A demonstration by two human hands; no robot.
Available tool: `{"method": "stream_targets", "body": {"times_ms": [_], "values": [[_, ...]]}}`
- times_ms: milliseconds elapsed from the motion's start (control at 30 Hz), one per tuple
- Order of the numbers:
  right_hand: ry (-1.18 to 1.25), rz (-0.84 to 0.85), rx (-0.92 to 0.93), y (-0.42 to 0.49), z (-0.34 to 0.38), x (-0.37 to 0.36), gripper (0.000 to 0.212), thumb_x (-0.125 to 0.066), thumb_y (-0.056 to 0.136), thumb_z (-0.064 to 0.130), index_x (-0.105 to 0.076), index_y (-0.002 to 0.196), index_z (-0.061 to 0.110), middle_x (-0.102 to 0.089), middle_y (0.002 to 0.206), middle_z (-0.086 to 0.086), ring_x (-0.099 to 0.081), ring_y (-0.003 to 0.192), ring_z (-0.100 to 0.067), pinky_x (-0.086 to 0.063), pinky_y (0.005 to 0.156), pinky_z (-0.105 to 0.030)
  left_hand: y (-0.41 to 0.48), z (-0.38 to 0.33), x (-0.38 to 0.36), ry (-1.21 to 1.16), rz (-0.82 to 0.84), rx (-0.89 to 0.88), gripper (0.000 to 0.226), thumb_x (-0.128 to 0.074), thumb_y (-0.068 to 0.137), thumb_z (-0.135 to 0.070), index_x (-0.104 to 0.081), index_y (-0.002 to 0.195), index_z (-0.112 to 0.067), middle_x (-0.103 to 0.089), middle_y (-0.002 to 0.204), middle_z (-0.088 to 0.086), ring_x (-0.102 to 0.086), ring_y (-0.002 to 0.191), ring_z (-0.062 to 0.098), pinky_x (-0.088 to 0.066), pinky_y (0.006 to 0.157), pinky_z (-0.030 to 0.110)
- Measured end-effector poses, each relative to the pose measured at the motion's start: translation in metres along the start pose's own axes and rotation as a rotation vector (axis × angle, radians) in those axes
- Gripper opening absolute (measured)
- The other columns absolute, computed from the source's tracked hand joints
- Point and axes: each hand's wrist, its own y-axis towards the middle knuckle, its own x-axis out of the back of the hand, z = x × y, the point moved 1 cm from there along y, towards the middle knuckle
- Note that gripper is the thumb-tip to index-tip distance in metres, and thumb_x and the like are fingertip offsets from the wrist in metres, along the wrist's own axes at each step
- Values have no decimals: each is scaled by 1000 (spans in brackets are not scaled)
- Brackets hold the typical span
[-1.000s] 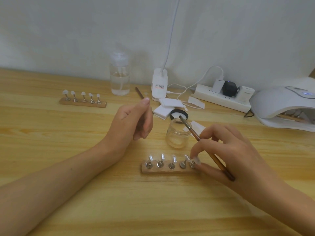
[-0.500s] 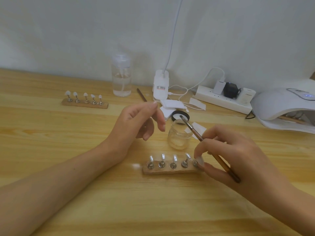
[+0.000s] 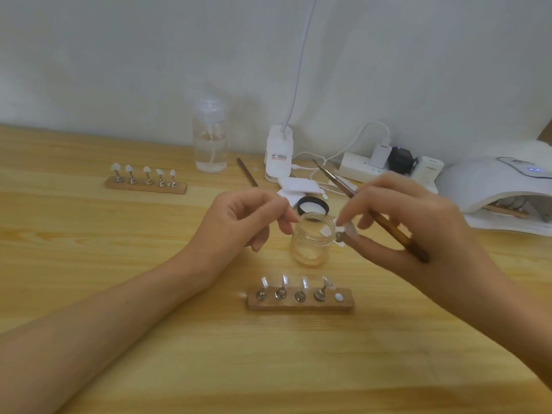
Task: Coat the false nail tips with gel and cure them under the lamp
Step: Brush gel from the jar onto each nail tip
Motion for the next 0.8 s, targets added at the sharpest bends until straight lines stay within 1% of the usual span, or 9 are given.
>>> {"method": "stream_targets", "body": {"times_ms": [133, 300, 333, 400, 467, 533, 600, 700, 800], "values": [[23, -4, 25, 23, 7, -8, 6, -64, 89, 30, -67, 92, 26, -55, 98, 15, -61, 89, -9, -45, 73, -17, -1, 0, -2, 20, 94, 39, 21, -67, 80, -41, -77, 96, -31, -75, 87, -3, -48, 52, 9, -42, 55, 16], [-4, 28, 54, 34, 7, -23, 4, -65, 91, 31, -67, 92, 27, -53, 96, 15, -56, 90, -9, -51, 74, -35, 0, -1, -3, 18, 138, 37, 5, -74, 82, -27, -77, 86, -29, -73, 77, -6, -49, 49, 5, -39, 52, 11], [-16, 48, 53, 35, 6, -25, 5, -66, 89, 31, -67, 94, 28, -53, 96, 17, -54, 90, -6, -49, 74, -33, 0, -1, -3, 25, 140, 32, 5, -74, 83, -24, -77, 85, -27, -71, 74, -10, -49, 49, 5, -39, 52, 10], [-10, 90, 36, 36, 1, -23, 11, -69, 87, 31, -68, 98, 29, -52, 98, 20, -51, 89, 0, -43, 73, -19, 0, -2, -2, 11, 126, 39, 3, -73, 84, -26, -75, 85, -28, -69, 76, -12, -49, 50, 5, -37, 51, 10], [46, 108, 8, 36, -4, -17, 15, -69, 88, 25, -71, 103, 28, -55, 97, 19, -55, 85, -2, -41, 69, -12, 0, -2, -1, -1, 109, 52, 6, -71, 84, -32, -73, 87, -28, -70, 79, -11, -48, 50, 5, -36, 49, 12], [137, 77, -37, 35, -10, -8, 16, -66, 92, 21, -74, 105, 25, -61, 90, 18, -61, 80, -5, -44, 68, -12, 0, -1, 0, 11, 102, 42, 21, -63, 84, -36, -68, 90, -16, -67, 71, -15, -48, 49, 4, -35, 48, 11], [266, 18, -106, 35, -18, 2, 19, -62, 92, 27, -78, 101, 22, -63, 74, 16, -60, 65, -3, -43, 60, -10, 0, -1, 0, 16, 93, 32, 26, -59, 85, -37, -65, 89, -12, -65, 67, -17, -47, 49, 4, -35, 48, 12], [487, -69, -259, 32, -32, 12, 30, -56, 94, 36, -80, 88, 19, -49, 52, 6, -38, 44, -7, -31, 43, -14, 1, 0, 1, -13, 67, 39, 18, -61, 83, -38, -71, 87, -24, -68, 79, -9, -47, 50, 8, -34, 48, 14], [548, -67, -384, 30, -43, 11, 29, -52, 100, 28, -73, 87, 12, -48, 49, -1, -37, 42, -11, -31, 39, -19, 1, 1, 1, -23, 55, 47, 16, -64, 82, -37, -73, 92, -28, -70, 86, -3, -48, 51, 8, -34, 48, 16]]}}
